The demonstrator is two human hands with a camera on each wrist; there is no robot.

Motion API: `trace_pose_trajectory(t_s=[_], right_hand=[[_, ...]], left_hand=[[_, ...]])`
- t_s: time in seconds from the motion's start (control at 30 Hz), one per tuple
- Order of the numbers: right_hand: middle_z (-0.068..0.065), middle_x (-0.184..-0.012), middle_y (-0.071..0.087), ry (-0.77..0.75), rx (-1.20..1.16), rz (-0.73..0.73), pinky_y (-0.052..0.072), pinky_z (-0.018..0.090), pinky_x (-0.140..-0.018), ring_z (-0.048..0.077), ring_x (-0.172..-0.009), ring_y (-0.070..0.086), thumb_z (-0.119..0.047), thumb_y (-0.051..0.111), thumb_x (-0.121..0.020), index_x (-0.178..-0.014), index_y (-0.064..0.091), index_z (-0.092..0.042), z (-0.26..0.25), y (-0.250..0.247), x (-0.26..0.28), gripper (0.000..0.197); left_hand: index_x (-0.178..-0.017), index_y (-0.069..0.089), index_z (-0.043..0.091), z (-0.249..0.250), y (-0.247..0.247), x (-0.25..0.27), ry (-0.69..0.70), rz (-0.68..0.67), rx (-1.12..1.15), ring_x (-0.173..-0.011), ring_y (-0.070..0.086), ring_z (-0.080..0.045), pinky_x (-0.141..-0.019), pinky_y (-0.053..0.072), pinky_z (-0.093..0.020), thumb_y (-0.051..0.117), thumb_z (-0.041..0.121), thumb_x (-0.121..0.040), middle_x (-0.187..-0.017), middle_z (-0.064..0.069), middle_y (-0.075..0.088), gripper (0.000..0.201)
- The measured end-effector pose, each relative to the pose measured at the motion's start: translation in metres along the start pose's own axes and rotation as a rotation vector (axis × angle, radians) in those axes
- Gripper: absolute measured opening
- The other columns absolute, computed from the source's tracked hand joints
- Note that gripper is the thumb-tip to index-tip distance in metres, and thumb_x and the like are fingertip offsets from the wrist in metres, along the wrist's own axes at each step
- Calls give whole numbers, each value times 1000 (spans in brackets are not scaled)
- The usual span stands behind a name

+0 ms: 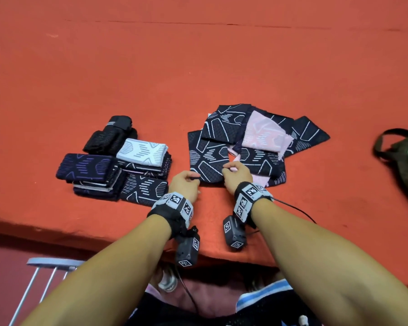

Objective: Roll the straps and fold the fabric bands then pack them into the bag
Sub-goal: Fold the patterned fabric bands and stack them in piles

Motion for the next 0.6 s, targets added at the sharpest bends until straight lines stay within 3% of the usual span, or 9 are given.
trace_pose_trajectory(t_s=[0.07,0.13,0.2,0.27,0.37,0.5,0.6], right_hand=[[-4,-74,67,-22,1,-46,52,30,-70,16,-62,61,-31,59,-77,-82,69,-32,4,-1,11,10],[-8,-71,64,-21,4,-85,48,28,-67,13,-60,55,-34,55,-75,-83,73,-33,8,-6,29,19],[-6,-67,59,5,-14,-97,44,20,-55,12,-56,51,-26,56,-87,-93,74,-26,14,-17,48,19],[1,-64,56,18,-7,-115,39,15,-42,12,-49,47,-16,53,-95,-100,72,-15,21,-28,65,20],[6,-65,56,13,-1,-121,36,16,-39,11,-41,44,-15,54,-96,-99,74,-13,30,-37,82,21],[-2,-48,50,43,-17,-150,33,18,-39,9,-34,40,-21,63,-94,-91,77,-11,40,-42,96,18],[4,-56,58,51,-82,-172,39,20,-41,12,-40,45,-21,57,-91,-92,78,-17,43,-40,104,22]], left_hand=[[-91,70,32,-2,-1,5,66,-26,-63,-57,63,-18,-63,59,-39,49,-5,-81,-75,7,65,44],[-96,70,35,-2,-3,13,125,-37,-133,-65,65,-21,-67,59,-39,47,-8,-79,-75,11,66,52],[-99,71,35,-3,-5,20,149,-30,-143,-68,67,-19,-71,59,-39,51,-7,-84,-76,13,68,49],[-90,71,37,-3,-3,27,170,-34,-138,-73,70,-17,-77,60,-37,60,-3,-86,-80,13,70,41],[-75,73,32,-12,3,39,181,-88,-167,-83,69,-9,-83,54,-27,73,3,-77,-86,14,74,29],[-71,68,27,-23,0,52,127,-107,-30,-76,71,-15,-76,56,-31,69,17,-68,-78,11,74,11],[-72,57,22,-26,0,59,81,-135,66,-52,65,-17,-56,51,-30,64,7,-83,-58,4,65,20]])
Point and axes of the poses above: each hand's wrist, its own x-axis away from the middle knuckle, its own y-axis out of the palm, z = x × y, the point moved 8 cm from there along -x, towards the middle knuckle
